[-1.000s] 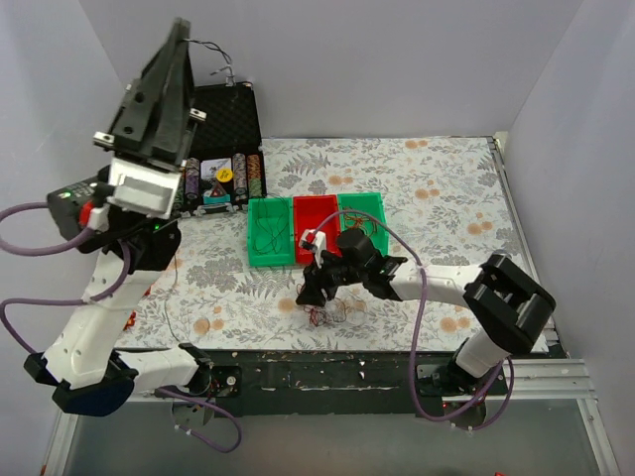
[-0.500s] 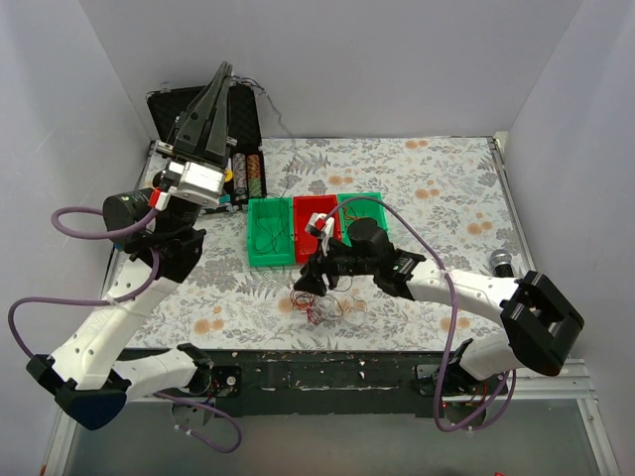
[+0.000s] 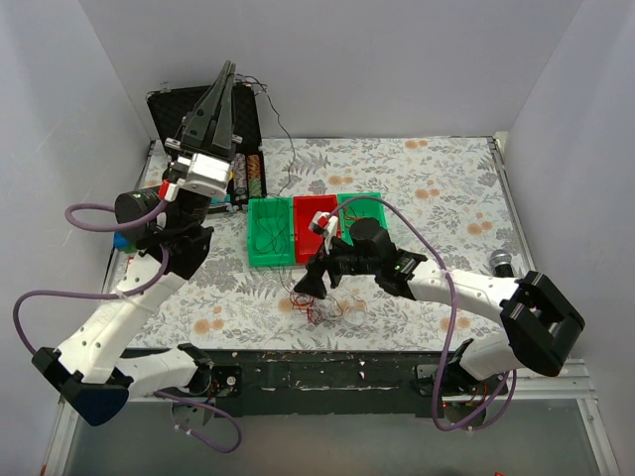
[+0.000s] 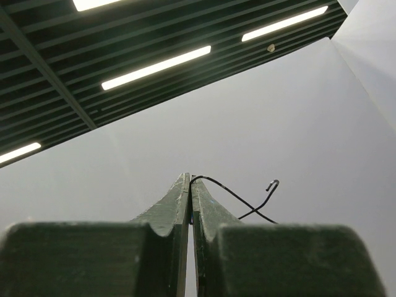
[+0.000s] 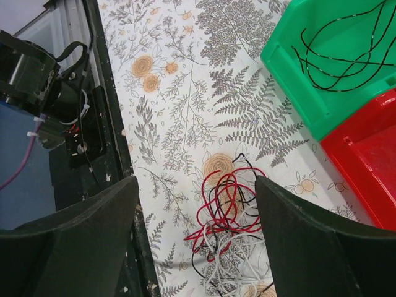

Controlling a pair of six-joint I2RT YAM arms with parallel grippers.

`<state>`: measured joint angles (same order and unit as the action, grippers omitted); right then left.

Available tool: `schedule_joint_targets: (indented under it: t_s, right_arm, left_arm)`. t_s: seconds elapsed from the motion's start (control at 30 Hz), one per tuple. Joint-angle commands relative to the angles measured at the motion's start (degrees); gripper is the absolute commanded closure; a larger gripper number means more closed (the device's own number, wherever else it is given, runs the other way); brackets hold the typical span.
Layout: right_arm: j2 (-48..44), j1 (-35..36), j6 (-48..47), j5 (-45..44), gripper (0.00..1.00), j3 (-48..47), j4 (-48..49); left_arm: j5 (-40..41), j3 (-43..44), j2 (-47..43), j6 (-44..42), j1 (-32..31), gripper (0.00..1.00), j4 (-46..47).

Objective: Untangle the cables

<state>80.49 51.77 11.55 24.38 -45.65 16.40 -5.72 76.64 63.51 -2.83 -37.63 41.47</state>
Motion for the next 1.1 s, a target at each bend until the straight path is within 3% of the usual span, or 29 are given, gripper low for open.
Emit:
schedule_joint_targets:
  t_s: [0.0,0.37,0.77,1.07]
  right_arm:
    - [-1.65,-0.18,0.49,-2.23,0.14,0.47,1.09]
    - [-8.15,-0.18,0.93,-16.46,0.11,2.40,0.47]
    - [-14.56,-0.35,4.71,-34.39,0.16,1.79,-1.99]
    - [-15.01,-0.35,3.83,-36.86,0.16,2.05,-5.59]
  left_arm:
    - [2.81,1.14,0.65,-1.91,-0.08,1.00,2.12]
    - [9.58,0.97,3.20,-8.68,-0.17,1.00,4.76]
    - [8.97,-2.37,2.15,-8.07,-0.08,1.00,3.53]
    - [9.06,-6.58,2.24,-8.24,0.10,1.00,4.66]
